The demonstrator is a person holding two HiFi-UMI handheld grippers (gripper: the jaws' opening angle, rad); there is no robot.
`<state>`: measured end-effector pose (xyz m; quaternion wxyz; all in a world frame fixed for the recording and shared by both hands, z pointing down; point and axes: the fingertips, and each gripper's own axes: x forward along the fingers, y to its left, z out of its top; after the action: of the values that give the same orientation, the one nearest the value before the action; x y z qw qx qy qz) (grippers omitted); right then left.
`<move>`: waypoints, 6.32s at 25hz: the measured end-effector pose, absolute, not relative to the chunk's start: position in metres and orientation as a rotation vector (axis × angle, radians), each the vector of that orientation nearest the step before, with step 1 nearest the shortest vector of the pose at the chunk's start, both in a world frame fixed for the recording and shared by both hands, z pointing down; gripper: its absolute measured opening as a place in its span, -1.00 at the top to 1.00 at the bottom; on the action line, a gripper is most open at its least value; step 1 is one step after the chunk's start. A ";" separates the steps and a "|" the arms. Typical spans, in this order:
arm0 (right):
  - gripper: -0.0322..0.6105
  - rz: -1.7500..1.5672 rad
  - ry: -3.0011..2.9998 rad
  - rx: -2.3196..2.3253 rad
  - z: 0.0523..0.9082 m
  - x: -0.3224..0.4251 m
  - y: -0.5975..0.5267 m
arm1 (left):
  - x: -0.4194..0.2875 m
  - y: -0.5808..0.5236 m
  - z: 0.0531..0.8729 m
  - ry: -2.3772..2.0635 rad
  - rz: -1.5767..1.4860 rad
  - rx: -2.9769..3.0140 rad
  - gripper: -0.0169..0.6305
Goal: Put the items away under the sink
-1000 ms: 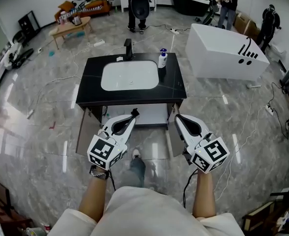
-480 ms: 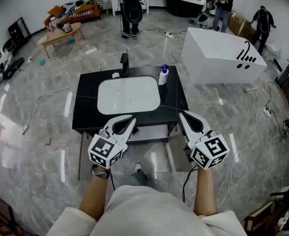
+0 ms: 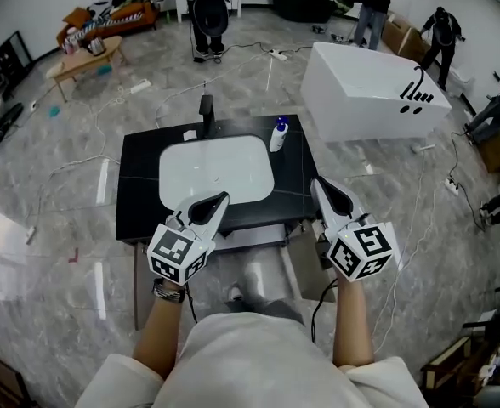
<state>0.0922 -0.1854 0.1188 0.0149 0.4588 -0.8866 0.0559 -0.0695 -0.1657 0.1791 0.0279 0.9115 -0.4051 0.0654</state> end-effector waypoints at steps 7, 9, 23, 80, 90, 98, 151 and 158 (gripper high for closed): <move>0.80 0.120 -2.771 1.410 0.124 0.087 -0.210 | -0.068 -0.183 0.180 -1.226 0.210 2.816 0.94; 0.78 0.131 -2.773 1.401 0.130 0.089 -0.220 | -0.068 -0.188 0.181 -1.239 0.211 2.806 0.94; 0.42 0.171 -2.749 1.385 0.194 0.100 -0.359 | -0.062 -0.246 0.200 -1.302 0.256 2.774 0.94; 0.58 0.252 -2.639 1.072 0.366 0.063 -0.570 | -0.064 -0.411 0.262 -1.393 0.281 2.501 0.94; 0.63 0.245 -2.683 1.009 0.356 0.072 -0.560 | -0.054 -0.422 0.260 -1.420 0.247 2.497 0.94; 0.63 0.200 -2.780 0.998 0.318 0.079 -0.543 | -0.053 -0.414 0.261 -1.468 0.171 2.499 0.94; 0.64 -0.032 -2.875 1.126 0.127 0.073 -0.072 | -0.062 -0.027 0.176 -1.467 0.153 2.850 0.94; 0.64 -0.035 -2.838 1.212 0.182 0.071 -0.080 | -0.079 -0.038 0.225 -1.472 0.187 2.843 0.94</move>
<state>0.0714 -0.0796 0.1823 0.0279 0.3927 -0.9192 -0.0112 -0.0789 -0.0377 0.2252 -0.0328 0.8861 -0.4587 0.0582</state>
